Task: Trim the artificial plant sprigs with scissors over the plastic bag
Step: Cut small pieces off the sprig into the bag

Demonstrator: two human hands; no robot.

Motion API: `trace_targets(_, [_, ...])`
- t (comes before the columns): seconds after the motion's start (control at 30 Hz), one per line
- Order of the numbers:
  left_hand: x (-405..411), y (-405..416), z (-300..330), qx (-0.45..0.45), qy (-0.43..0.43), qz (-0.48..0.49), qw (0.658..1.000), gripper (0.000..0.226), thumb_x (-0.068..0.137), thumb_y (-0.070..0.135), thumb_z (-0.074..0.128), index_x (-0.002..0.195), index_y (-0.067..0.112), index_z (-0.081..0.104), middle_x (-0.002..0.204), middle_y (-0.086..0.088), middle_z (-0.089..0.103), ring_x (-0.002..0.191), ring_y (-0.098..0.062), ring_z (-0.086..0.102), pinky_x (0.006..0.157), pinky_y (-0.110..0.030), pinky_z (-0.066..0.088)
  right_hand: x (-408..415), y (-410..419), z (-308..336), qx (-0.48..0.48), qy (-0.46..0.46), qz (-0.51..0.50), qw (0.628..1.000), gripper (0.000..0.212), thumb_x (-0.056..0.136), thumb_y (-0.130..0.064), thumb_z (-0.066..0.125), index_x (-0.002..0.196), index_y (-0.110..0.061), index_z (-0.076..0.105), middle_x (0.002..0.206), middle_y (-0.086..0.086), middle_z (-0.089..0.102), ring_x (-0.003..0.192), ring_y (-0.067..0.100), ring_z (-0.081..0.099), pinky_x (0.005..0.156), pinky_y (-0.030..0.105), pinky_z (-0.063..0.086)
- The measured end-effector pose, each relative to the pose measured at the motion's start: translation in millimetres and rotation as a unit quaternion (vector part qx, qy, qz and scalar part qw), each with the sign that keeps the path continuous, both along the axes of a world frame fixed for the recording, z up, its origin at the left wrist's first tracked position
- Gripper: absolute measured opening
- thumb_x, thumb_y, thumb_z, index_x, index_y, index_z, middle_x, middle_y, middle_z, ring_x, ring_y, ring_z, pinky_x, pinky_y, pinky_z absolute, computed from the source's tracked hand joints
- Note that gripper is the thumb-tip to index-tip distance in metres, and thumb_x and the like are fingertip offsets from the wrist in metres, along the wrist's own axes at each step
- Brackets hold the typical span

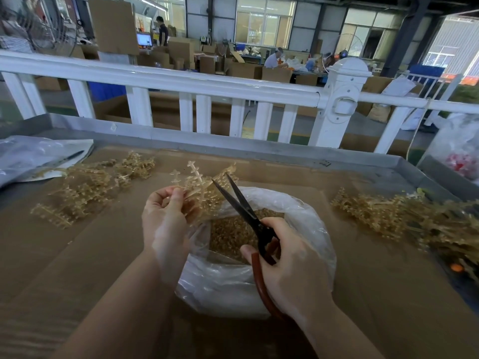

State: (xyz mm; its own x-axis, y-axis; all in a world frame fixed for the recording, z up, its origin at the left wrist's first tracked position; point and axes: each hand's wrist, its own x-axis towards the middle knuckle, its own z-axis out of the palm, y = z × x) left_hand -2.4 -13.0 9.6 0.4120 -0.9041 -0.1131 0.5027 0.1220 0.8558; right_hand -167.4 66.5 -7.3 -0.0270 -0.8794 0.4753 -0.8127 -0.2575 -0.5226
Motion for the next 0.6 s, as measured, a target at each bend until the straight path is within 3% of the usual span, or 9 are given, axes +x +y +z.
trace_targets(0.17, [-4.4, 1.4, 7.6, -0.003, 0.024, -0.017, 1.0, 0.016, 0.098, 0.01, 0.048, 0.083, 0.016, 0.048, 0.071, -0.005, 0.062, 0.049, -0.008, 0.064, 0.047, -0.021, 0.054, -2.2, 2.4, 1.6, -0.025, 0.031, 0.004, 0.999, 0.037, 0.078, -0.052, 0.069, 0.108, -0.034, 0.057, 0.085, -0.021, 0.058, 0.08, 0.0, 0.054, 0.071, 0.017, 0.046])
trace_targets(0.27, [-8.8, 1.4, 10.3, -0.003, 0.026, -0.04, 0.999, 0.015, 0.098, 0.008, 0.047, 0.085, 0.015, 0.047, 0.076, -0.006, 0.065, 0.053, -0.007, 0.065, 0.05, -0.021, 0.055, -4.6, 0.6, 1.6, 0.0, 0.07, 0.011, 0.998, 0.038, 0.08, -0.053, 0.063, 0.113, -0.035, 0.057, 0.089, -0.02, 0.058, 0.087, 0.002, 0.052, 0.077, 0.019, 0.046])
trace_targets(0.4, [-10.4, 0.8, 10.5, -0.006, 0.036, -0.057, 0.998, 0.019, 0.096, 0.0, 0.047, 0.084, 0.014, 0.045, 0.086, -0.008, 0.066, 0.058, -0.007, 0.067, 0.056, -0.023, 0.058, -6.6, -0.8, 1.2, 0.012, 0.076, 0.01, 0.997, 0.04, 0.081, -0.054, 0.062, 0.115, -0.034, 0.057, 0.093, -0.019, 0.059, 0.09, 0.001, 0.051, 0.078, 0.013, 0.039])
trace_targets(0.6, [17.7, -6.8, 5.9, -0.035, -0.04, 0.022, 0.998, 0.024, 0.098, -0.002, 0.043, 0.088, 0.02, 0.043, 0.092, -0.005, 0.066, 0.067, -0.014, 0.068, 0.058, -0.024, 0.057, -11.9, -1.8, -0.1, 0.015, 0.054, -0.001, 0.998, 0.035, 0.081, -0.054, 0.061, 0.11, -0.035, 0.056, 0.091, -0.02, 0.059, 0.091, 0.002, 0.053, 0.08, 0.02, 0.045])
